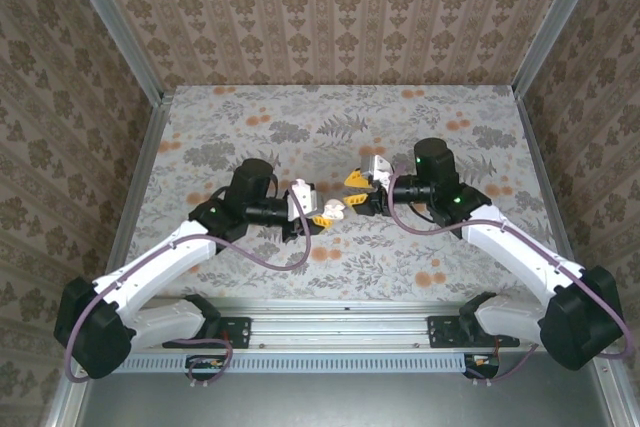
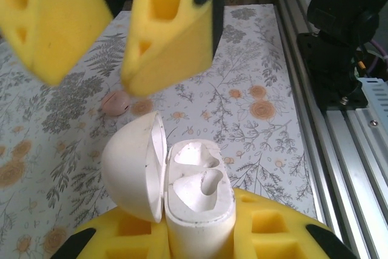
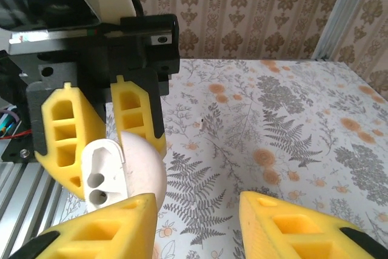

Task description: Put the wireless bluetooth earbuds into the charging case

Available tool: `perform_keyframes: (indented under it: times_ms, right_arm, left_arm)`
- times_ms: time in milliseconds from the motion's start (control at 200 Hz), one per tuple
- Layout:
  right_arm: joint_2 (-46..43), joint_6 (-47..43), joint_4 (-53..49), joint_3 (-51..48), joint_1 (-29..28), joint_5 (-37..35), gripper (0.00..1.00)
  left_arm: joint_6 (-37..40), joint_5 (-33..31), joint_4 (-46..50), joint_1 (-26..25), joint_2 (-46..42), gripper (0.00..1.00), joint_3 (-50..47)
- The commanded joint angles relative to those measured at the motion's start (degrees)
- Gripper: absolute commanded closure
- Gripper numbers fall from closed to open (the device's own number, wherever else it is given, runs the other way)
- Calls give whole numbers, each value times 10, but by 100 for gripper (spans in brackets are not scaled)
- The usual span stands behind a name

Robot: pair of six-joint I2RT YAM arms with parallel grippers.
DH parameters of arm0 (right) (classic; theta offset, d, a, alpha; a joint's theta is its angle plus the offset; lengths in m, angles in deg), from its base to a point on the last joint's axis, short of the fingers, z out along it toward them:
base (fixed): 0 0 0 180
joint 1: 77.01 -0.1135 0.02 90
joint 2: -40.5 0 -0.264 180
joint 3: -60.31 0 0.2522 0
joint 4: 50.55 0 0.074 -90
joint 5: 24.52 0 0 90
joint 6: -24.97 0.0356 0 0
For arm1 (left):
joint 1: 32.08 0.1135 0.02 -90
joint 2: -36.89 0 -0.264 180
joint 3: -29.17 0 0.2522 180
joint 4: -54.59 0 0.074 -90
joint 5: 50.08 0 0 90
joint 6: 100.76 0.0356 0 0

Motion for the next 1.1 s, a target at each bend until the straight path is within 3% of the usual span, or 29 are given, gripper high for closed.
perform_keyframes:
  times_ms: [0,260,485,785,1095]
  right_arm:
    - [-30,30,29,-14,6,-11,58]
    - [-61,99,83,-66,6,-83,57]
    - [-60,147,105,-99,4,-120,57]
    - [-42,186,97,-109,-5,-151,56]
    - [-17,188,71,-89,-27,-156,56]
  left_arm:
    - [-52,-15,-72,11,-19,83,-32]
    - [-142,-98,-181,29,-36,84,-95]
    - [-191,-156,-211,54,-48,84,-121]
    - [-212,-195,-194,103,-79,85,-138]
    - [-224,-194,-181,147,-94,85,-142]
